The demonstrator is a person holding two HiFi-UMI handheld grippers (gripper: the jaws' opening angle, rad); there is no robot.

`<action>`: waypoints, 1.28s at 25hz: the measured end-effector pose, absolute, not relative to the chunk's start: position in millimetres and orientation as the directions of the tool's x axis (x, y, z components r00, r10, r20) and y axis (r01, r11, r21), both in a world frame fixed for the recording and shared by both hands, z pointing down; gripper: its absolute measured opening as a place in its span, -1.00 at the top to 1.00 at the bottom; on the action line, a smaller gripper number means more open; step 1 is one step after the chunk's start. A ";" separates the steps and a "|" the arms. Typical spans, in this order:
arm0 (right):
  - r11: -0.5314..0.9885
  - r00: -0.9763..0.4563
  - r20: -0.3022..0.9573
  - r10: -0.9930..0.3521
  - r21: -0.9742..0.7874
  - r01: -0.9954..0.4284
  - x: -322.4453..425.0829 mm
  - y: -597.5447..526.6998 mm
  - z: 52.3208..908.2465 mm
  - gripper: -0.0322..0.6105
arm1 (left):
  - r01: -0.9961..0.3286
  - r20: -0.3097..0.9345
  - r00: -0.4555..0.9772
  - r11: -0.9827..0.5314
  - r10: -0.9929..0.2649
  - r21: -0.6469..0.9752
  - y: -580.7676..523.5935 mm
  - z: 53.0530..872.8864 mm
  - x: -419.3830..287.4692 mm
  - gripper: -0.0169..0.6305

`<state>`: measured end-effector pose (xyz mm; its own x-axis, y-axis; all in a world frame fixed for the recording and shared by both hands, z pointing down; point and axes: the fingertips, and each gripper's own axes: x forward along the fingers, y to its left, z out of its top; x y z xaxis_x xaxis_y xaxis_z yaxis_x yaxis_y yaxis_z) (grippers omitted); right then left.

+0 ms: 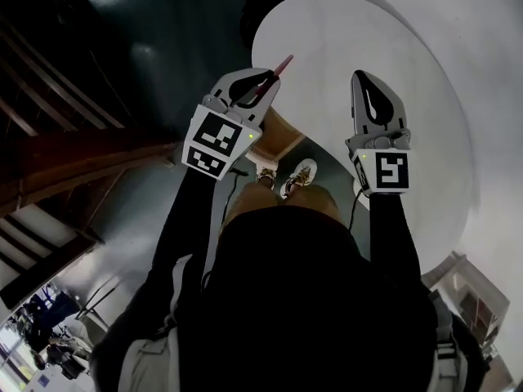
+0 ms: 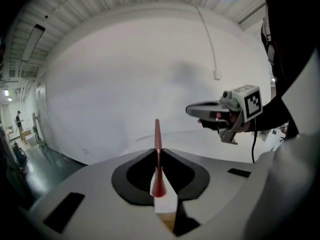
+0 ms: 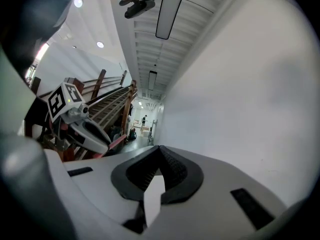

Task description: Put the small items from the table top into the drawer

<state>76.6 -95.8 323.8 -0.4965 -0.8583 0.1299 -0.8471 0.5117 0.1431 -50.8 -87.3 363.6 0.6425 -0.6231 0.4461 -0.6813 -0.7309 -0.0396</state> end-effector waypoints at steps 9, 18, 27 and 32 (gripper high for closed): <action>0.515 -0.490 0.172 -0.854 0.152 -0.844 74.1 -86.9 334.9 0.82 | -0.690 0.793 0.496 -0.716 -0.355 0.111 -14.3 557.9 -87.7 0.78; 0.491 -0.460 0.189 -0.867 0.174 -0.854 80.5 -77.7 333.7 0.82 | -0.722 0.861 0.485 -0.624 -0.151 0.297 15.9 655.6 -72.7 0.78; 0.485 -0.454 0.190 -0.870 0.175 -0.857 82.4 -69.9 336.7 0.82 | -0.762 0.888 0.418 -0.606 -0.191 0.229 11.9 678.2 -73.6 0.52; 0.481 -0.449 0.194 -0.872 0.172 -0.860 81.7 -68.7 337.0 0.82 | -0.750 0.879 0.441 -0.613 -0.184 0.248 12.9 674.5 -70.8 0.39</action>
